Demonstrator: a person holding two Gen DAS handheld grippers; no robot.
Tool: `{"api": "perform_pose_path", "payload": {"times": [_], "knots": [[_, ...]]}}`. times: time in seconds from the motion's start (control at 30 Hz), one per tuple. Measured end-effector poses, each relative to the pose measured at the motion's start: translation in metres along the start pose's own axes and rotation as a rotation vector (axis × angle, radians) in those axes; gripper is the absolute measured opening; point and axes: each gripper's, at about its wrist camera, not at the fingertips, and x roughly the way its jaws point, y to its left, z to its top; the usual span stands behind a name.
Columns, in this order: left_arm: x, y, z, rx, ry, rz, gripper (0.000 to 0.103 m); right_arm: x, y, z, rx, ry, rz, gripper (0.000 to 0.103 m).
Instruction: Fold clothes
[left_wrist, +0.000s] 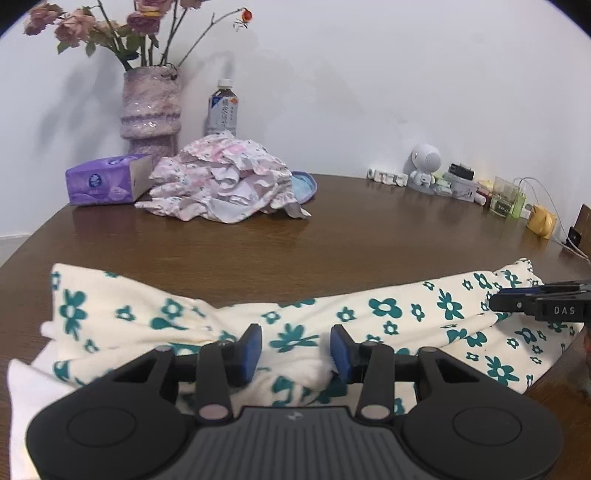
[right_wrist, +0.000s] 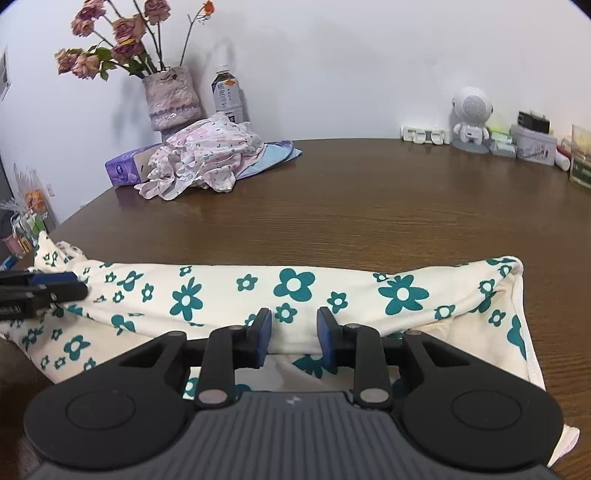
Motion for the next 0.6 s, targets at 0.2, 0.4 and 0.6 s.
{"api": "perform_pose_path", "payload": {"times": [0.2, 0.4, 0.6], "knots": [[-0.020, 0.023, -0.004, -0.010, -0.031, 0.060, 0.041, 0.001, 0.000, -0.001, -0.005, -0.005, -0.004, 0.027], [-0.023, 0.056, -0.012, -0.082, 0.006, 0.080, 0.039, 0.001, 0.002, -0.002, -0.011, -0.006, -0.010, 0.027], [-0.040, 0.061, -0.003, -0.039, -0.032, 0.090, 0.039, 0.000, 0.003, -0.002, -0.017, -0.006, -0.015, 0.027]]}}
